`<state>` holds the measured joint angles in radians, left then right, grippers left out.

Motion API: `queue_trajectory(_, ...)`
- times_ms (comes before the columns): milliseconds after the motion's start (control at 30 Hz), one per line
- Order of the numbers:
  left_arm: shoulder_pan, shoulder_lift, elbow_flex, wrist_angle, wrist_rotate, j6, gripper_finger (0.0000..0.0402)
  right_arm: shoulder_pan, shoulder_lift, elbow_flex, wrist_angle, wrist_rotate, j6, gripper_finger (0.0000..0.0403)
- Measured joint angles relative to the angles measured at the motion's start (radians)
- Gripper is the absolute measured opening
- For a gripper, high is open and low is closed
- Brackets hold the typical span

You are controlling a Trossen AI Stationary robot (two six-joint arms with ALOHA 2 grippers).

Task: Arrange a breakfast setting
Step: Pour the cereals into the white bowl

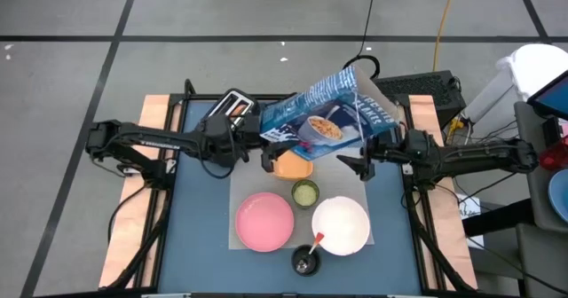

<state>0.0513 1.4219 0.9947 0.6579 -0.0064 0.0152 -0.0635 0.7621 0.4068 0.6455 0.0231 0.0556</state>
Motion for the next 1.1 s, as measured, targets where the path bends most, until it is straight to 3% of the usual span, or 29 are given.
queue_trajectory(233, -0.018, -0.067, 0.0, -0.131, 0.091, -0.027, 0.027, 0.0, -0.079, 0.0, -0.17, 0.0, -0.026, 0.0393)
queue_trajectory(600, -0.102, -0.153, 0.001, -0.392, 0.096, -0.054, 0.027, 0.0, -0.176, 0.0, -0.404, 0.001, -0.026, 0.0393)
queue_trajectory(1100, -0.215, -0.2, 0.002, -0.635, 0.095, -0.136, 0.0271, 0.0, -0.205, -0.001, -0.418, 0.001, -0.026, 0.0393)
